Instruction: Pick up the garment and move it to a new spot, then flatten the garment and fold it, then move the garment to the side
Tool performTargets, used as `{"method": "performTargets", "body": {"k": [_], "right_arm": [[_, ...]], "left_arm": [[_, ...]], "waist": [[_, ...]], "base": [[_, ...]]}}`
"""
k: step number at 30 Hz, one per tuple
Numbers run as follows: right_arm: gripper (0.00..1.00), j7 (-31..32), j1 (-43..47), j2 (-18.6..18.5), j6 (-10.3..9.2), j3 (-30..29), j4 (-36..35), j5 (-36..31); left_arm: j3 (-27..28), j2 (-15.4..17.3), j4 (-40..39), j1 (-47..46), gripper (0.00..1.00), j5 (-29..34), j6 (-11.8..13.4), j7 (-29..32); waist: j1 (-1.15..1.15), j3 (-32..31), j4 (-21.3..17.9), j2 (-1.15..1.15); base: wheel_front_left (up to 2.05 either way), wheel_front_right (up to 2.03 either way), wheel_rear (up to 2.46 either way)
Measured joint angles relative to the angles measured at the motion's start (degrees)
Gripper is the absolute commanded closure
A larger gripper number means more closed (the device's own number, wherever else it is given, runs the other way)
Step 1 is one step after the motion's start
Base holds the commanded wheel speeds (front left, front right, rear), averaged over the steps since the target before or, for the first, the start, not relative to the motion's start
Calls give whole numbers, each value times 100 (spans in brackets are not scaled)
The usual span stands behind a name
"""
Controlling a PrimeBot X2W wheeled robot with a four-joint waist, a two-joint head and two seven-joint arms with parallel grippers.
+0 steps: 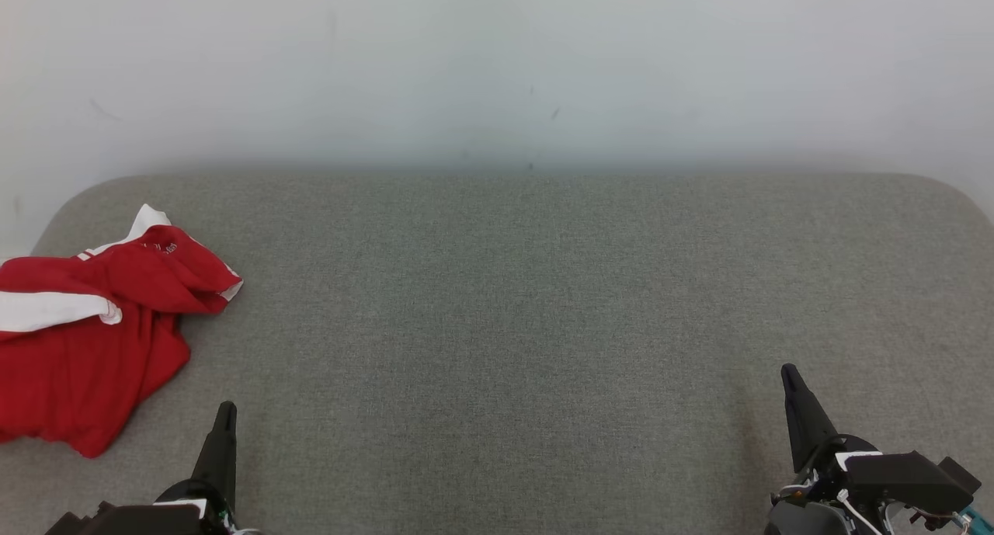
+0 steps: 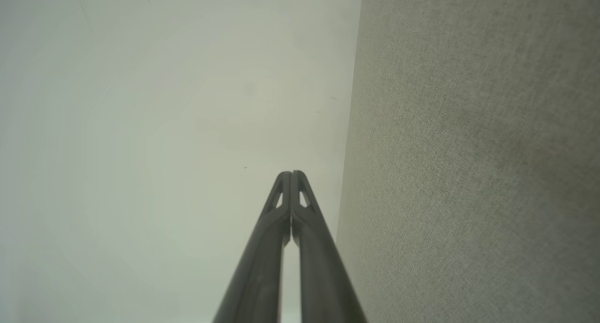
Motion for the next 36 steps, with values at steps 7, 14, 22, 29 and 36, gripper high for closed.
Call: {"method": "performTargets", "body": {"k": [7,14,22,29,36], "right_arm": [[100,0,0,0,0,0,1,0],[100,-1,0,0,0,0,0,0],[100,0,0,0,0,0,-1,0],[100,0,0,0,0,0,0,0],[100,0,0,0,0,0,-1,0]], "left_arm": [[-2,-1,0,0,100,0,0,0],[-1,0,0,0,100,0,0,0],[0,0,0,0,100,0,0,0],[-2,0,0,0,100,0,0,0],[-1,0,0,0,100,0,0,0]], "waist": [[0,0,0,0],[0,0,0,0],[0,0,0,0],[0,0,0,0],[0,0,0,0]], "base": [[0,0,0],[0,0,0],[0,0,0],[0,0,0],[0,0,0]]}}
